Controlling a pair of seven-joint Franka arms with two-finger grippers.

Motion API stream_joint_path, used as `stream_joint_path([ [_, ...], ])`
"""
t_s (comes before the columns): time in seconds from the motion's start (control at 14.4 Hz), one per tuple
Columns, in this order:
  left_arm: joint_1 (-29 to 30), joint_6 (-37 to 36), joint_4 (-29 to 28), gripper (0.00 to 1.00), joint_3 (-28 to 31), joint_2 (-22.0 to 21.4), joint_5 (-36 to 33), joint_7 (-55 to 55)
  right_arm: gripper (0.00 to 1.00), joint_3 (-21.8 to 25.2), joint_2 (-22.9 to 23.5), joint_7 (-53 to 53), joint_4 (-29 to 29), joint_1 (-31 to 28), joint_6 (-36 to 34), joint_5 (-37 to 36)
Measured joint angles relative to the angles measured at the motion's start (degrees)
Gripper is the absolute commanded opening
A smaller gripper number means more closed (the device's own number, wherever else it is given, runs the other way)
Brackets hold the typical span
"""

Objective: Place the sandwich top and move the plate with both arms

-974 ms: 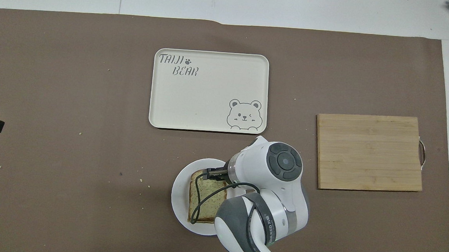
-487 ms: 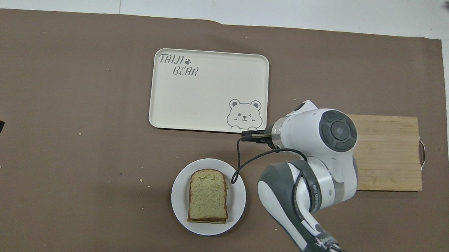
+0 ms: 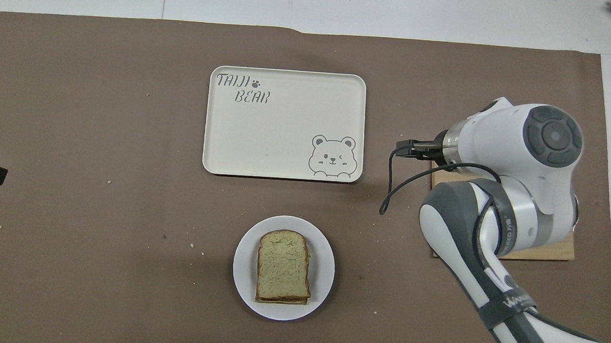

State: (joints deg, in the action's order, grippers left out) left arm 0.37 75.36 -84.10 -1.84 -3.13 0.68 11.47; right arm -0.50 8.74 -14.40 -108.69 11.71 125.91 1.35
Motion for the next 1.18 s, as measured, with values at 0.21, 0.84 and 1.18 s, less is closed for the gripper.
stream_joint_path([
  [0.21,0.0,-1.2,0.0,1.0,0.1,-0.1,0.0,0.0,1.0,0.0,-0.7,0.2,3.5,-2.9,-4.0,-1.5],
  [0.84,0.0,-0.4,-0.1,1.0,0.0,-0.4,0.1,0.1,1.0,0.1,-7.3,3.5,9.9,-9.8,-17.5,-1.7],
  [1.18,0.9,0.8,-0.5,1.0,0.3,-0.4,6.1,-0.1,1.0,0.2,-8.1,5.9,17.0,-12.2,-27.1,-1.9],
])
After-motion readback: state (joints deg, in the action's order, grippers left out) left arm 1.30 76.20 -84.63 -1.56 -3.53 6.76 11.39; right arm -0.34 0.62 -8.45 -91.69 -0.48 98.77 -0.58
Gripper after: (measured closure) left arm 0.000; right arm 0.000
